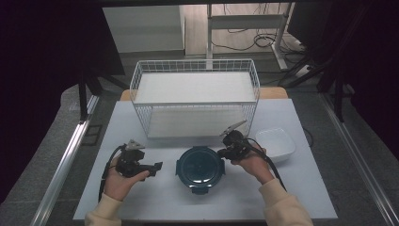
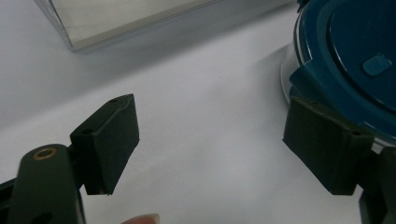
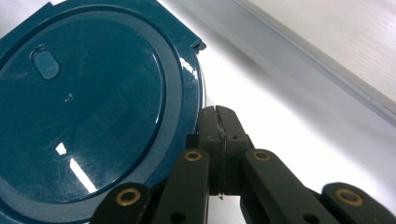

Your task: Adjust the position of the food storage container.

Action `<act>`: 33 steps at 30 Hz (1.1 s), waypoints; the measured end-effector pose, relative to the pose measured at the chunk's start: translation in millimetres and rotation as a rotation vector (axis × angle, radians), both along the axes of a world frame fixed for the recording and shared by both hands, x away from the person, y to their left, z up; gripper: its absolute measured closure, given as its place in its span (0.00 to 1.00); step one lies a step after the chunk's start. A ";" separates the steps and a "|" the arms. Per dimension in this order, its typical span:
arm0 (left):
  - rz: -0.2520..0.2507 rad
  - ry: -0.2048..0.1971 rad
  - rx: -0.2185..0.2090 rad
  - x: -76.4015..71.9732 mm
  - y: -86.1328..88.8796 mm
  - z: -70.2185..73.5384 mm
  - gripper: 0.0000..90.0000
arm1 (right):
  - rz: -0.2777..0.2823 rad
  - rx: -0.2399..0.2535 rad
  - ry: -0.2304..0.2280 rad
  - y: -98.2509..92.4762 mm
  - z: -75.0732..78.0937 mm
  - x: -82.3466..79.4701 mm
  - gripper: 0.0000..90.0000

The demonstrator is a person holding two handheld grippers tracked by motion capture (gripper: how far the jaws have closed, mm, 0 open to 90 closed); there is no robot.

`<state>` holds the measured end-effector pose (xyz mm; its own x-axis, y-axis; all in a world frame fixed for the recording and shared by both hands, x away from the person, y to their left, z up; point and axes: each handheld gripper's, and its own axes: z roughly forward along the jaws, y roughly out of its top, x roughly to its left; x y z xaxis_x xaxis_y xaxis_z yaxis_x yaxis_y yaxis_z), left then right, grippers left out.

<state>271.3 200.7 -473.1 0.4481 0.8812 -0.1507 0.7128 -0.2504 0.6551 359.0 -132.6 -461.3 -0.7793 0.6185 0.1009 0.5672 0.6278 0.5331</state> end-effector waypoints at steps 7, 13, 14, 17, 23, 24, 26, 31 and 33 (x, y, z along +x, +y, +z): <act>0.000 -0.001 0.000 -0.3 0.4 0.2 0.20 | 0.037 0.007 -0.002 6.9 -1.2 -3.4 1.00; 0.006 -0.006 -0.008 -0.7 1.7 1.6 0.20 | 0.052 0.035 -0.003 9.9 -4.2 -0.4 1.00; 0.007 -0.006 -0.009 -0.9 2.4 1.8 0.20 | 0.044 0.047 -0.028 7.1 -1.5 -1.9 1.00; 0.006 -0.011 -0.009 -1.4 4.2 3.1 0.20 | 0.010 0.066 -0.058 0.4 3.7 -3.9 1.00; 0.006 -0.021 -0.014 -2.9 3.6 6.1 0.20 | -0.073 0.155 -0.096 -28.3 16.1 -18.7 1.00; 0.001 -0.019 -0.019 -3.2 3.4 7.0 0.20 | -0.086 0.191 -0.096 -37.0 17.9 -23.9 0.99; -0.002 -0.026 -0.035 -4.3 2.8 9.3 0.20 | -0.099 0.223 -0.092 -44.1 18.1 -28.7 0.99; 0.000 -0.027 -0.038 -4.8 2.9 10.1 0.20 | -0.098 0.247 -0.083 -52.6 14.4 -41.1 0.65; 0.003 -0.027 -0.041 -4.8 2.9 9.8 0.20 | -0.105 0.247 -0.082 -52.6 13.9 -42.9 0.57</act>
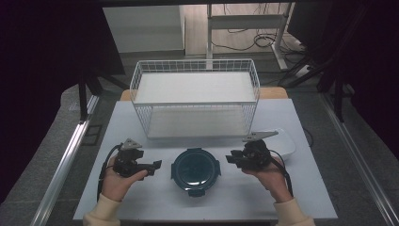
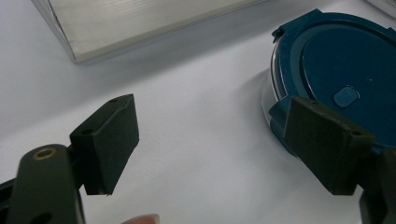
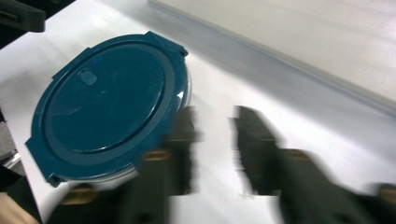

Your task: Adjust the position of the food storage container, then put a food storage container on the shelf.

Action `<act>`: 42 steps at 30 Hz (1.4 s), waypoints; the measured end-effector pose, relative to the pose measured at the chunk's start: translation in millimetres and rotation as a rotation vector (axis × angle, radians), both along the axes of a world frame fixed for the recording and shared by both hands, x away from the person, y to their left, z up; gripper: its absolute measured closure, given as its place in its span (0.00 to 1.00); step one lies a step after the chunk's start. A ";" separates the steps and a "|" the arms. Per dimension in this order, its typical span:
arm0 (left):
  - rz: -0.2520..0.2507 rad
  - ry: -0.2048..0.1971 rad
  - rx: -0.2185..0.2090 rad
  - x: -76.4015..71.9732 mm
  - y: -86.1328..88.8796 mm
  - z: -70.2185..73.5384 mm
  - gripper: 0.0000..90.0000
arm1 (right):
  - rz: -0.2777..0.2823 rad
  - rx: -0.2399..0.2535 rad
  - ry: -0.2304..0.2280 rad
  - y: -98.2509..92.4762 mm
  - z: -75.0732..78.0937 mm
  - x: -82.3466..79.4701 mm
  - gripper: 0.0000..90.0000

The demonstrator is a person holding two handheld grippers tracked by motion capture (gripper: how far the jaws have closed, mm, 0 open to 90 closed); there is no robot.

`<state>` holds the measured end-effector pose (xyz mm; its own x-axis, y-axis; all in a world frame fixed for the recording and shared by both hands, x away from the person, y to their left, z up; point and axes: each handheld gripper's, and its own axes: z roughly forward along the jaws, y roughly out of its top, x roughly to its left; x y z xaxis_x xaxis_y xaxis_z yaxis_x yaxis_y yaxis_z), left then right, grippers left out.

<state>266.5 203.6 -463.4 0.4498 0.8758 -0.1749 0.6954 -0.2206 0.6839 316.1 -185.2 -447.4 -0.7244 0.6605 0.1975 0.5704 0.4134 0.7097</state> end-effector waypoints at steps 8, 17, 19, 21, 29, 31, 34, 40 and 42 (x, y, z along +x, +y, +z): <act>0.005 0.005 -0.022 0.5 1.8 -1.7 0.20 | -0.034 0.052 0.012 -6.1 -1.6 -7.6 0.28; 0.007 -0.002 -0.057 -1.0 0.5 1.8 0.18 | -0.035 0.065 0.016 -6.3 -0.3 -10.4 0.21; 0.017 0.000 -0.068 -0.8 -0.2 1.5 0.18 | -0.042 0.067 0.017 -6.6 -0.2 -10.8 0.21; 0.016 0.002 -0.072 -0.8 -0.7 1.0 0.18 | -0.041 0.067 0.019 -6.6 -0.5 -11.1 0.20; -0.007 0.049 -0.170 1.8 -4.7 -3.3 0.18 | -0.040 0.085 0.059 -0.3 -5.0 -13.3 0.19; -0.019 0.080 -0.212 4.9 -8.3 -6.0 0.18 | -0.037 0.094 0.075 2.6 -6.6 -13.2 0.18; -0.029 0.104 -0.228 8.9 -18.7 -9.0 0.17 | -0.035 0.103 0.086 4.9 -7.4 -12.5 0.17; -0.046 0.131 -0.222 9.3 -28.0 -15.6 0.16 | -0.046 0.115 0.134 12.0 -16.6 -11.7 0.15; -0.044 0.137 -0.233 9.4 -26.4 -16.2 0.16 | -0.045 0.119 0.145 14.1 -18.7 -11.6 0.15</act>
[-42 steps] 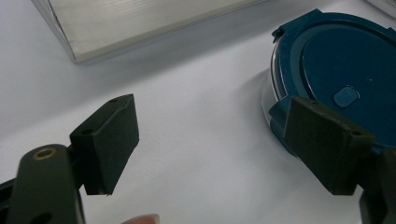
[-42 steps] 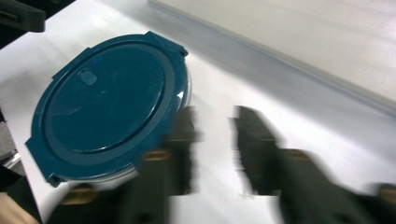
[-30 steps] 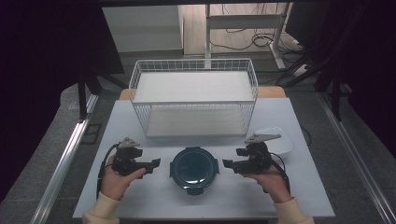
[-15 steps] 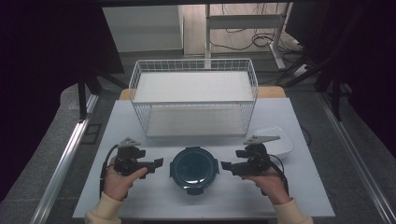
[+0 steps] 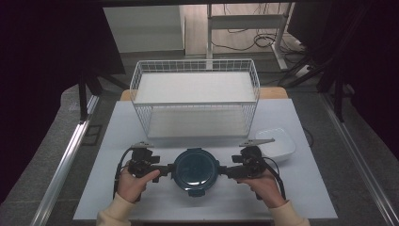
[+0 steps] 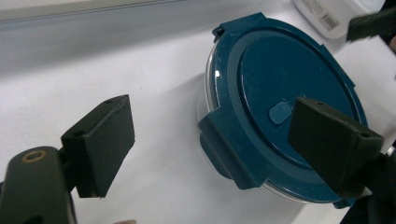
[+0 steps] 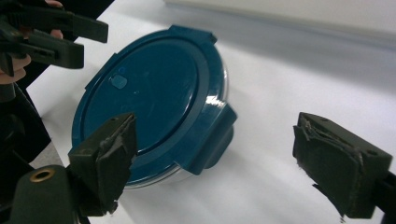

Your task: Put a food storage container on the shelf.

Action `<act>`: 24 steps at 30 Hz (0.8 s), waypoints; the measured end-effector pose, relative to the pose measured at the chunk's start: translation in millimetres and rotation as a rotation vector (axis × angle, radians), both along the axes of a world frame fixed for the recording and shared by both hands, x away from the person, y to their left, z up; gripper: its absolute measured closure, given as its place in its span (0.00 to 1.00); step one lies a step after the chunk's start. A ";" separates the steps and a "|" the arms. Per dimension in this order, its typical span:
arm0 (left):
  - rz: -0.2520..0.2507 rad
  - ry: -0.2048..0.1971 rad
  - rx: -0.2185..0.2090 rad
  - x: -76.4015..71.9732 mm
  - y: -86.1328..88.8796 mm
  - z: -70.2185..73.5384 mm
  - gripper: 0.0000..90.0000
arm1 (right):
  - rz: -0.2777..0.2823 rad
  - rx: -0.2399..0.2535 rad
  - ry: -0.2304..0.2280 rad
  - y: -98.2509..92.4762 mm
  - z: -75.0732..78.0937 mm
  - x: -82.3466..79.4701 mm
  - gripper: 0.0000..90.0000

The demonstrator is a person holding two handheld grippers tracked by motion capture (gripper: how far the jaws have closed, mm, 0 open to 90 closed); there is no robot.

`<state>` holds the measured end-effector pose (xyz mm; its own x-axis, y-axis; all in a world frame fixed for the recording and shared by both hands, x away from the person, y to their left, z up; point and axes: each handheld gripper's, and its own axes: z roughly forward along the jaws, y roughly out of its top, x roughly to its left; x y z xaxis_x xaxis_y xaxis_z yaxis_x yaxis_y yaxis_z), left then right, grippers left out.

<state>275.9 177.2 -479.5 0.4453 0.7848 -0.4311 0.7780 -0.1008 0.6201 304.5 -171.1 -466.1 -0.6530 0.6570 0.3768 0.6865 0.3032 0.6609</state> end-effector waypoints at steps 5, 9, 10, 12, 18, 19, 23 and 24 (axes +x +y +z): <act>0.002 0.052 -0.063 0.9 5.0 -6.4 0.15 | 0.009 0.018 0.054 10.5 -10.0 2.7 0.13; 0.000 0.078 -0.093 0.9 2.4 -11.1 0.15 | -0.006 0.044 0.094 16.3 -14.4 6.4 0.13; -0.006 0.090 -0.113 1.3 2.0 -12.5 0.15 | -0.006 0.044 0.094 16.3 -14.4 6.4 0.13; -0.009 0.110 -0.126 2.4 -0.7 -17.3 0.15 | -0.007 0.039 0.106 19.9 -17.4 7.0 0.11; -0.016 0.131 -0.131 3.9 -6.7 -23.0 0.14 | -0.020 0.053 0.146 25.0 -24.2 10.2 0.10; -0.016 0.130 -0.137 3.9 -7.5 -23.9 0.14 | -0.021 0.056 0.164 26.7 -26.7 10.9 0.10; -0.012 0.154 -0.178 5.3 -8.1 -29.0 0.14 | -0.020 0.070 0.183 27.8 -29.9 11.2 0.10; -0.008 0.173 -0.194 6.2 -8.1 -32.7 0.14 | -0.023 0.084 0.201 28.3 -32.1 11.3 0.10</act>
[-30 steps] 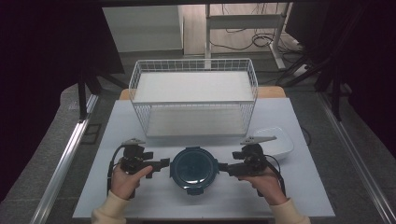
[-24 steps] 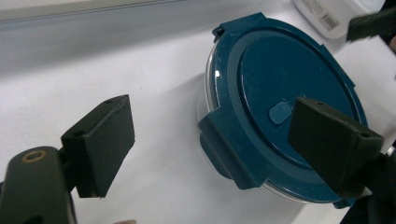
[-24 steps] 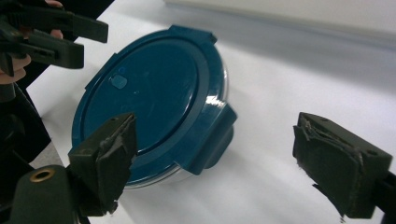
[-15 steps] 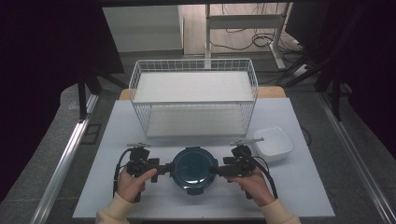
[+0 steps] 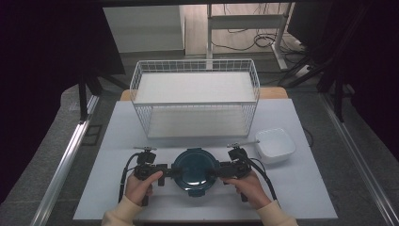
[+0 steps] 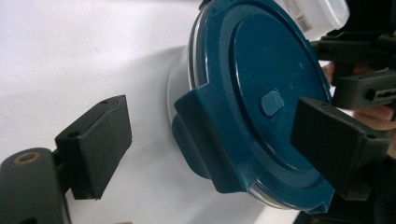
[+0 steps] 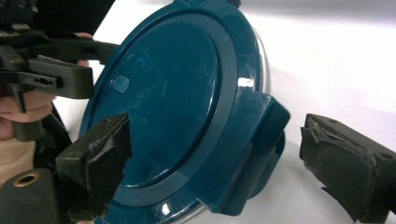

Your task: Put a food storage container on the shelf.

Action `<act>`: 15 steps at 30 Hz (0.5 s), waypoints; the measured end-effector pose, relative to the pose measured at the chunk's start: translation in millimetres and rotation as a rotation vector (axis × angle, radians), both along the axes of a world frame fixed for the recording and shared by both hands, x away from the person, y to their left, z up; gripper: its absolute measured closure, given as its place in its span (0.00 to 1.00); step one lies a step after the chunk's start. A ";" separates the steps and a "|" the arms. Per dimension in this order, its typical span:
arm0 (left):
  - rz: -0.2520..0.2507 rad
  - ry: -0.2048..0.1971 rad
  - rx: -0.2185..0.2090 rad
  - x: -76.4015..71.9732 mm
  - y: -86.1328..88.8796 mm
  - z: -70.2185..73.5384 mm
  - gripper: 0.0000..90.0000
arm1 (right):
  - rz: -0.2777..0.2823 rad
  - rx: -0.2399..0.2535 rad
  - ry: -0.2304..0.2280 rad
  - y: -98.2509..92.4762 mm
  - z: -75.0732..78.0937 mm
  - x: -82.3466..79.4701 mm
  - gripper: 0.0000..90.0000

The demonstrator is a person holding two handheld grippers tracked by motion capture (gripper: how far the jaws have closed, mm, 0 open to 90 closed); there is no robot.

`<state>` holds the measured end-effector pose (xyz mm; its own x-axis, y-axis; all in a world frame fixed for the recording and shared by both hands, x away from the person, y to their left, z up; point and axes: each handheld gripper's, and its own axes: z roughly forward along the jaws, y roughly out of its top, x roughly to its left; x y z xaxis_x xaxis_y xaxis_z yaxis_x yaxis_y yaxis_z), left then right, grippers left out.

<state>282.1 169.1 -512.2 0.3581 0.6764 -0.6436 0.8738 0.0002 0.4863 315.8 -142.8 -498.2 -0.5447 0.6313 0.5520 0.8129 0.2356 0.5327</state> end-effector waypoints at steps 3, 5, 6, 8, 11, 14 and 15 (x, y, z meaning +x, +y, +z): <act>-0.001 0.004 0.000 0.0 -1.4 -2.2 0.14 | 0.001 0.008 0.013 1.0 -1.9 0.0 0.10; -0.012 0.014 -0.014 0.3 -3.7 -3.7 0.14 | 0.003 0.013 0.023 2.1 -3.4 0.0 0.10; -0.015 0.015 -0.014 0.3 -5.3 -4.2 0.14 | 0.004 0.014 0.027 2.7 -4.1 0.0 0.10; -0.023 0.018 -0.021 0.3 -7.7 -5.1 0.15 | 0.005 0.022 0.042 3.7 -5.2 -0.2 0.11; -0.037 0.028 -0.043 0.2 -9.4 -5.7 0.19 | 0.008 0.036 0.069 5.2 -6.6 -1.1 0.14; -0.058 0.040 -0.072 -0.2 -11.9 -6.7 0.26 | 0.002 0.027 0.082 5.7 -7.5 -1.9 0.18; -0.058 0.040 -0.072 -0.2 -11.9 -6.7 0.26 | 0.002 0.027 0.082 5.7 -7.5 -1.9 0.18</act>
<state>281.9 157.2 -518.9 0.3684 0.6069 -0.7042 0.8919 -0.0171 0.4518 313.9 -137.1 -505.7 -0.4982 0.6148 0.6115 0.8536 0.2236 0.4706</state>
